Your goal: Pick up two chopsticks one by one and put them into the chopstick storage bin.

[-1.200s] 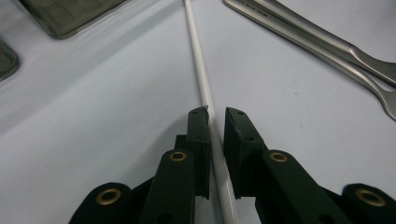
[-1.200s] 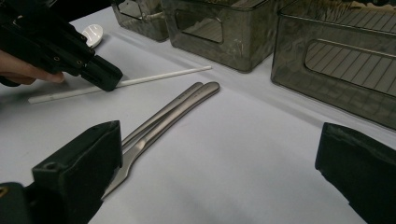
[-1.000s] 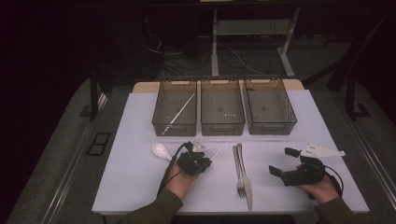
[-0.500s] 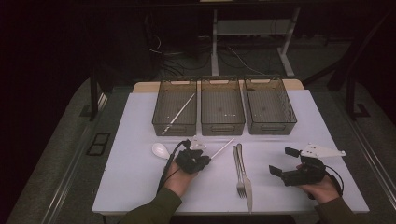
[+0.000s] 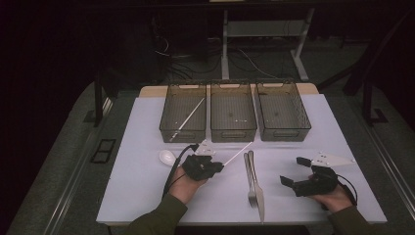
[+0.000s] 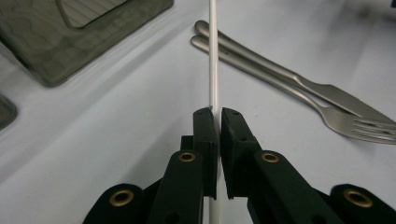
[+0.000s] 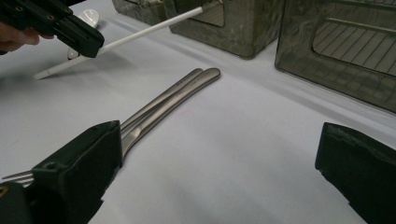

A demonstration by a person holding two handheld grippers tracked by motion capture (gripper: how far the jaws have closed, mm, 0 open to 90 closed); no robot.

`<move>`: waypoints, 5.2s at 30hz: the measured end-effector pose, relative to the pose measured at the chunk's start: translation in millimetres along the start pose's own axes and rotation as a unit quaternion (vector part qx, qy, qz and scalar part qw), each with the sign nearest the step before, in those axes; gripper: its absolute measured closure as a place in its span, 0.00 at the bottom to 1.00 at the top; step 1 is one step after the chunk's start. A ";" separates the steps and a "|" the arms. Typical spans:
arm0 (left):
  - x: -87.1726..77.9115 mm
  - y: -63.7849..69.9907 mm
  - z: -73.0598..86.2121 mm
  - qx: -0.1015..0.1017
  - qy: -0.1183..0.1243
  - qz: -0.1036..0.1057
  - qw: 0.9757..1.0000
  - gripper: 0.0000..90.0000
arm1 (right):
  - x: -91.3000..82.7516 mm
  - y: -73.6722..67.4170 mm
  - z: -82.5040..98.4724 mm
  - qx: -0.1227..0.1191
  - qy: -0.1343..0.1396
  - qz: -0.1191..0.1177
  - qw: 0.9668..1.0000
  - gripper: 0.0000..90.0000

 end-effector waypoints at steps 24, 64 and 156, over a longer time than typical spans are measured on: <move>-35.9 -12.0 -37.8 -0.011 0.091 0.018 0.996 0.94 | -3.2 -3.5 -4.5 0.001 0.010 -0.002 1.000 0.01; -90.9 -152.5 -129.2 -0.009 0.117 -0.102 0.988 0.94 | -4.8 -0.9 -4.7 0.006 0.010 0.004 1.000 0.01; -75.3 -75.1 -19.8 -0.039 0.049 -0.045 0.997 0.99 | -7.3 -1.2 -6.7 0.005 0.015 0.002 1.000 0.01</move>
Point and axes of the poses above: each handheld gripper's, and its own axes: x roughly forward along the jaws, z roughly out of its underside, y roughly to its right, the point moved 7 cm from there along x, roughly forward along the jaws, and after that the axes turned 1 degree about y, right-handed, at the moved point
